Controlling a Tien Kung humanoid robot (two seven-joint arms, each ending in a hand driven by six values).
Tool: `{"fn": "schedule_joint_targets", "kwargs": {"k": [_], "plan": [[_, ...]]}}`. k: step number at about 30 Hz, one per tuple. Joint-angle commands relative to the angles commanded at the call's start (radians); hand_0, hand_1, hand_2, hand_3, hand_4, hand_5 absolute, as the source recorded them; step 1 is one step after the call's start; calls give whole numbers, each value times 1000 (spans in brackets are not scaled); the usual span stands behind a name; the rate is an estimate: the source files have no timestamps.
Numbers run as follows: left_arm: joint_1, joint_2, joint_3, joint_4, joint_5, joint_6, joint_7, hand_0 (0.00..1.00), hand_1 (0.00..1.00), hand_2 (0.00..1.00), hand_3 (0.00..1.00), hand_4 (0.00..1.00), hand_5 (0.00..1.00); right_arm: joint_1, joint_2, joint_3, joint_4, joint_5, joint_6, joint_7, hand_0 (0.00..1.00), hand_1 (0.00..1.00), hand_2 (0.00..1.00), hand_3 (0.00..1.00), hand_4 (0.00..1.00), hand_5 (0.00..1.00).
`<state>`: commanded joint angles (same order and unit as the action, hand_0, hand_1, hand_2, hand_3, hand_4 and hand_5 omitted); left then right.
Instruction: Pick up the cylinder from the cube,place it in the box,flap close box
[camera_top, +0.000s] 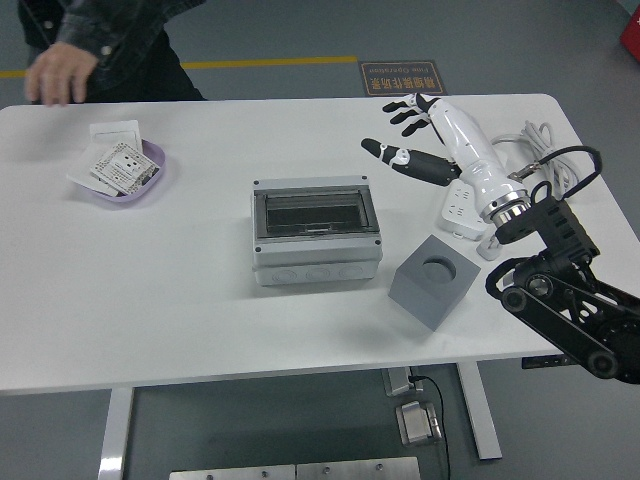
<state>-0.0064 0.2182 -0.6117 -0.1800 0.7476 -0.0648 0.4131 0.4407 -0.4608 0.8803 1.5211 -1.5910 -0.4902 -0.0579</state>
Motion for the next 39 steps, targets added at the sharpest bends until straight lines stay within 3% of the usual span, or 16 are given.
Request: {"fn": "schedule_joint_targets", "kwargs": {"k": [4,11,14,15,17,20,21,25,38,39], "plan": [[4,-1,-6,0,2,0,0,666,708,601,610,595,133,-112,9,128,-4,129,-17,93,598,517,614,684,979,792],[16,2,-40,0,25,-1,4,666,707,601,610,595,134,-285,28,332,-31,386,60,220,591,540,616,692,980,787],[21,4,-49,0,30,-1,5,666,707,601,610,595,134,-334,28,396,-32,473,76,249,591,540,616,692,980,787],[23,4,-52,0,32,-1,5,666,707,601,609,594,133,-345,28,418,-32,500,81,256,641,613,655,722,991,763],[25,5,-54,0,31,-1,5,666,707,601,609,594,133,-358,28,454,-31,556,86,268,641,613,655,722,991,763],[27,7,-51,0,25,0,4,666,707,601,609,594,133,-367,26,478,-33,627,92,284,641,613,655,722,991,763],[27,8,-50,0,23,0,3,666,706,600,607,593,133,-369,26,479,-33,647,93,288,725,657,683,734,998,678],[27,12,-39,0,13,0,1,666,706,600,607,593,133,-372,26,474,-32,705,92,299,725,657,683,734,998,678],[22,37,-24,0,7,-1,-6,666,707,599,607,592,133,-387,24,461,7,697,78,301,742,678,694,728,998,620],[23,36,-25,0,7,-1,-6,666,706,598,607,591,133,-386,24,460,10,694,75,301,778,722,735,735,998,607]]}}
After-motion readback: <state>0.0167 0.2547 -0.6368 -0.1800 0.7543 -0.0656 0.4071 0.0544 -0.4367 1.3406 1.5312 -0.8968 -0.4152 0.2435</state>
